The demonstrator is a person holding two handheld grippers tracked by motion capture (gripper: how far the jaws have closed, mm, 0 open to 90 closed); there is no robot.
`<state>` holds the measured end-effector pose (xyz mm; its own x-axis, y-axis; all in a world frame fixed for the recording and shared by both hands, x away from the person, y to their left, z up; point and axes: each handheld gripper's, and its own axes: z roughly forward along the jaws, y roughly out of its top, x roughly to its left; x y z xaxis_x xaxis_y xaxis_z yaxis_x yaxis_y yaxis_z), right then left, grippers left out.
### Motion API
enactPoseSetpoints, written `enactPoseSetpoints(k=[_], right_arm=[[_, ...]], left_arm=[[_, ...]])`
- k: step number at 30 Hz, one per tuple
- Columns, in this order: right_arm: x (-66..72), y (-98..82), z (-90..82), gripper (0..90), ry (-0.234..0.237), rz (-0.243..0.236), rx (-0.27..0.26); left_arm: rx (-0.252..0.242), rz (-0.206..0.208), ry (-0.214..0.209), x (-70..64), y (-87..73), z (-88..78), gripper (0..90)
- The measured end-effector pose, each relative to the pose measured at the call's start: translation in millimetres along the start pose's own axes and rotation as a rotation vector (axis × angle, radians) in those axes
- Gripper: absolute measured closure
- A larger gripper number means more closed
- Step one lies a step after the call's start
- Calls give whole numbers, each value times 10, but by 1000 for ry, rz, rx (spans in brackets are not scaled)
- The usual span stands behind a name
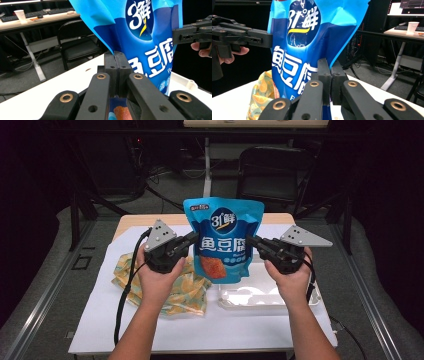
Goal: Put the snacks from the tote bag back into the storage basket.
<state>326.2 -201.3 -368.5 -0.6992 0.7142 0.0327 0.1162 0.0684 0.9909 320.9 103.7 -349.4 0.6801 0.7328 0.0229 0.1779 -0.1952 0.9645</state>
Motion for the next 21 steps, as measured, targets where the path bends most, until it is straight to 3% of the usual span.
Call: enactPoseSetpoints(k=[21], right_arm=[[-174,-18,-89,891,-15,17,3]], left_arm=[[3,8,-25,-58,34,163,900]])
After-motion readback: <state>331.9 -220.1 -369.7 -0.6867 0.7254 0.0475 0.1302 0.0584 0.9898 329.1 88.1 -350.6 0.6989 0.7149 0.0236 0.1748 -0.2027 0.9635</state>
